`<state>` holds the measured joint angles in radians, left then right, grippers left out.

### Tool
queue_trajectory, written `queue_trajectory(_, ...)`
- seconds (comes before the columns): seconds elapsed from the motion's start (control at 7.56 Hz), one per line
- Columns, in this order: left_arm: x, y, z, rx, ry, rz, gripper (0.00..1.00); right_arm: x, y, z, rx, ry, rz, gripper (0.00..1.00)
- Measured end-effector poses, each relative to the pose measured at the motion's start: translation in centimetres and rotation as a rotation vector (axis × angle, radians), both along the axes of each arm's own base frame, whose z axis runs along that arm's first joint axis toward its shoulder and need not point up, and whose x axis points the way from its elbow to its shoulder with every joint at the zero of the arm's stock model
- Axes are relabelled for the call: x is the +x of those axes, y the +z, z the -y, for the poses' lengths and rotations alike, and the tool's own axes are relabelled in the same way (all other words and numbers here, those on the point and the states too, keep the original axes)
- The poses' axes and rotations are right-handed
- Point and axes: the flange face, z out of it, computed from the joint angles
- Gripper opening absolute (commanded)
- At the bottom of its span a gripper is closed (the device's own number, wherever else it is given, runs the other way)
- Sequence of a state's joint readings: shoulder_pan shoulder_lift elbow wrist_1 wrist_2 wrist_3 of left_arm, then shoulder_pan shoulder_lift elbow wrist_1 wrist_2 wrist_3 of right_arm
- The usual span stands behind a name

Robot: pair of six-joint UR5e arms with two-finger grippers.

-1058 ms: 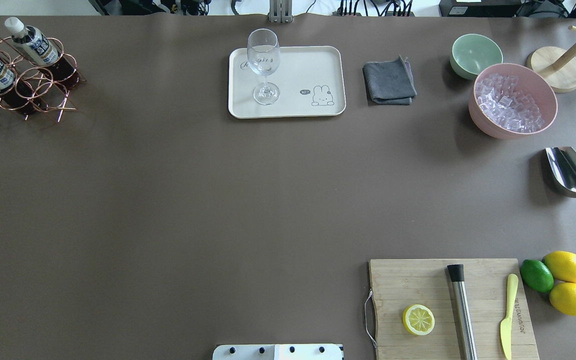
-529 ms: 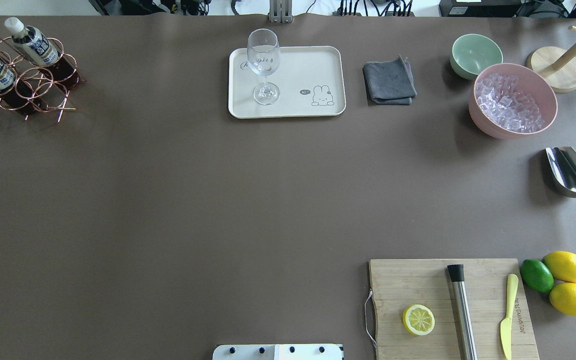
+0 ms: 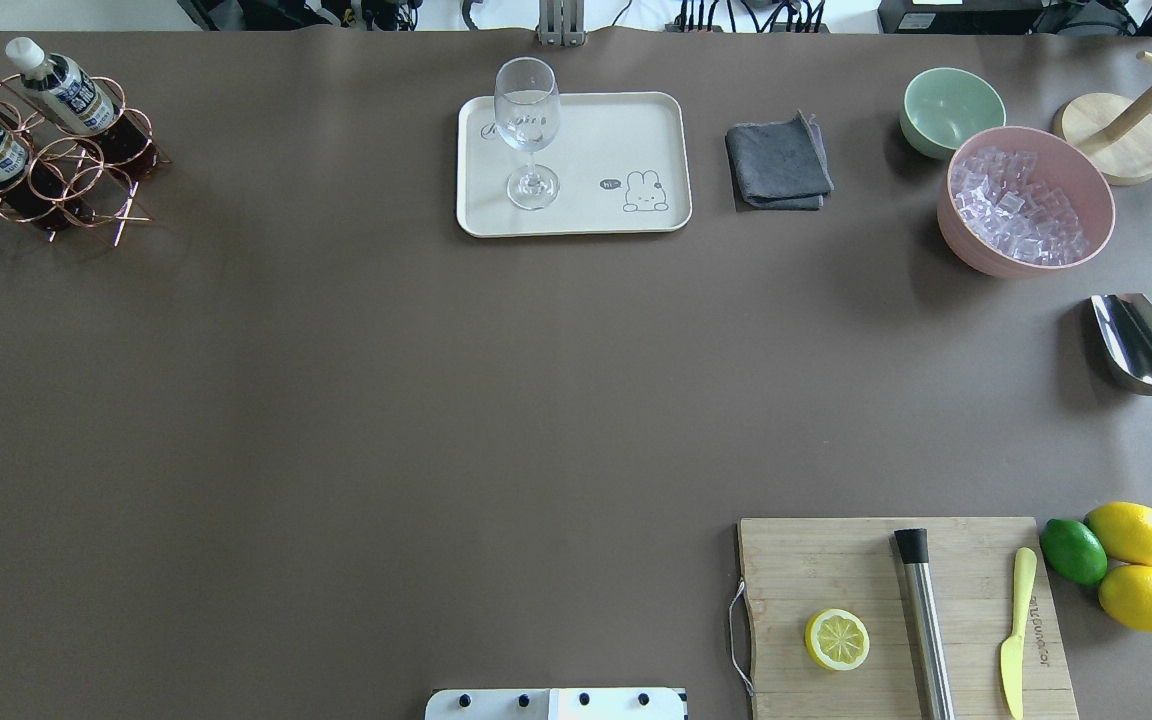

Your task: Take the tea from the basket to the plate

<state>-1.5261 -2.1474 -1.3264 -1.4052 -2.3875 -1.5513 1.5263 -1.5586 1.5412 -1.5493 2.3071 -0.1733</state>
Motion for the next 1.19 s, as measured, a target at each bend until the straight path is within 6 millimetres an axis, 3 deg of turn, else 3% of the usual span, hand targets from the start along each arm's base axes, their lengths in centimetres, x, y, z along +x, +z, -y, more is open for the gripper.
queue_trajectory(0.26,-1.8,-6.7,-4.2,-0.030,-0.025,0.002,0.00,0.0,0.0,0.0,0.001,0.000,0.000,1.00)
queue_trajectory(0.66,-2.2,-17.3,-14.4,-0.066,-0.036,-0.001,0.00,0.0,-0.4,0.1,0.010,-0.001,0.005,1.00)
queue_trajectory(0.79,-1.3,-20.1,-16.9,-0.079,-0.030,-0.015,0.00,0.0,-0.7,0.2,0.018,-0.004,0.007,1.00)
queue_trajectory(0.93,0.1,-21.5,-18.3,-0.093,-0.019,-0.031,0.00,-0.1,-1.1,0.4,0.028,-0.005,0.009,1.00)
queue_trajectory(1.19,5.3,-24.0,-20.7,-0.123,0.026,-0.091,0.00,-0.1,-1.7,0.9,0.076,-0.006,0.016,1.00)
